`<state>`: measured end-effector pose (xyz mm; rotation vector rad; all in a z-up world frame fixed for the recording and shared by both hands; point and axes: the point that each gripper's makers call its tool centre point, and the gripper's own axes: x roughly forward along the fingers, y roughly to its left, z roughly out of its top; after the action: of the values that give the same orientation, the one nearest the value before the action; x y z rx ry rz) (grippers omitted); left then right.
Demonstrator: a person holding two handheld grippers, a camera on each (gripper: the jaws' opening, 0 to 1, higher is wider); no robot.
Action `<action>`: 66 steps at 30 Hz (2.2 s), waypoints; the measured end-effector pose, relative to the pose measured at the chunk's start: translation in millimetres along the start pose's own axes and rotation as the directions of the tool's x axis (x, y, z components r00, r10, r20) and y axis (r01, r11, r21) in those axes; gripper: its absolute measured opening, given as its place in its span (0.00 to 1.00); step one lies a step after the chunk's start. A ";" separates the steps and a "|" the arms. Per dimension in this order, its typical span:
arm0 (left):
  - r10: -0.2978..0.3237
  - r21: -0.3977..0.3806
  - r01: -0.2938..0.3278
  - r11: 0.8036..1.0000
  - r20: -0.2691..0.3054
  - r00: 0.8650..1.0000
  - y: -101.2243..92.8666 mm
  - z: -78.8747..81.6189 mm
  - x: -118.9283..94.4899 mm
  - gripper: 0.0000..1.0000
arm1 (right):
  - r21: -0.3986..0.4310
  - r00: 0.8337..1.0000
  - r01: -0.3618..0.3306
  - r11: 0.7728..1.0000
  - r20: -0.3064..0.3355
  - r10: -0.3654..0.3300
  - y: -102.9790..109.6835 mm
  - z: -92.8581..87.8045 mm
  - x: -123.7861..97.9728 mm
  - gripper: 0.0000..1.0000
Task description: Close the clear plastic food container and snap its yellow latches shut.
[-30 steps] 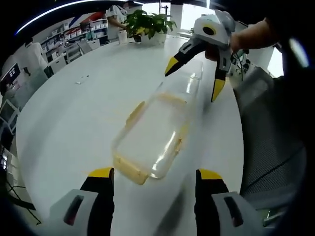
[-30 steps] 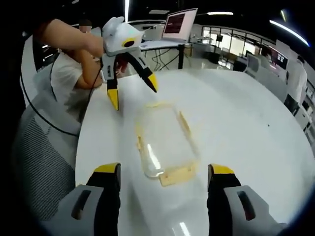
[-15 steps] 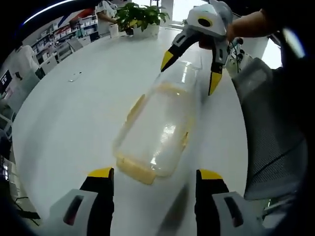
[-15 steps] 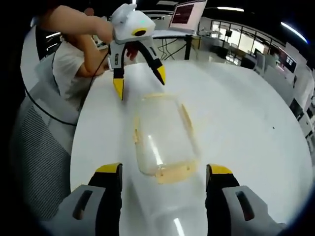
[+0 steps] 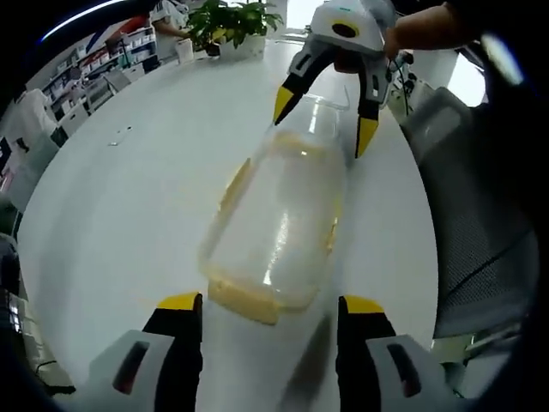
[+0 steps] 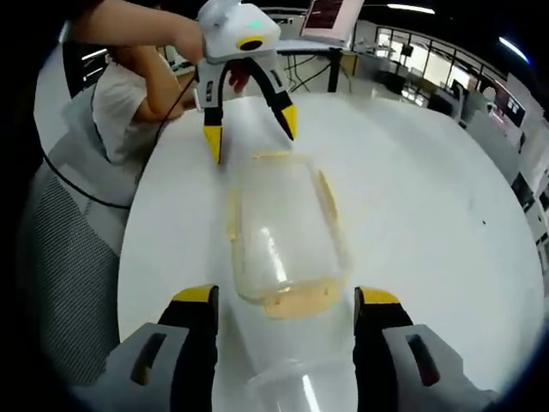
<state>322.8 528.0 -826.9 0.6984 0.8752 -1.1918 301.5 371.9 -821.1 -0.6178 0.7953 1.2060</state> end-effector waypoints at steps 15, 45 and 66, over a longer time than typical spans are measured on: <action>-0.027 0.111 0.036 0.993 -0.080 0.996 9.7 -5.2 4.9 0.54 | -0.056 0.996 -0.004 0.998 -0.089 -0.001 -11.1 -2.4 8.2 0.59; -0.057 0.221 0.094 0.971 -0.167 0.984 16.8 -5.3 17.5 0.39 | -0.106 0.966 -0.055 0.993 -0.256 0.027 -15.5 -17.2 20.5 0.43; -0.071 0.234 0.117 0.965 -0.196 0.978 13.2 -6.8 19.9 0.34 | -0.116 0.948 -0.077 0.990 -0.315 0.036 -18.1 -19.5 21.4 0.36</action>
<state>336.9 527.3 -847.5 0.9900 0.9344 -1.3496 318.3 364.1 -849.7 -0.9121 1.0120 1.2341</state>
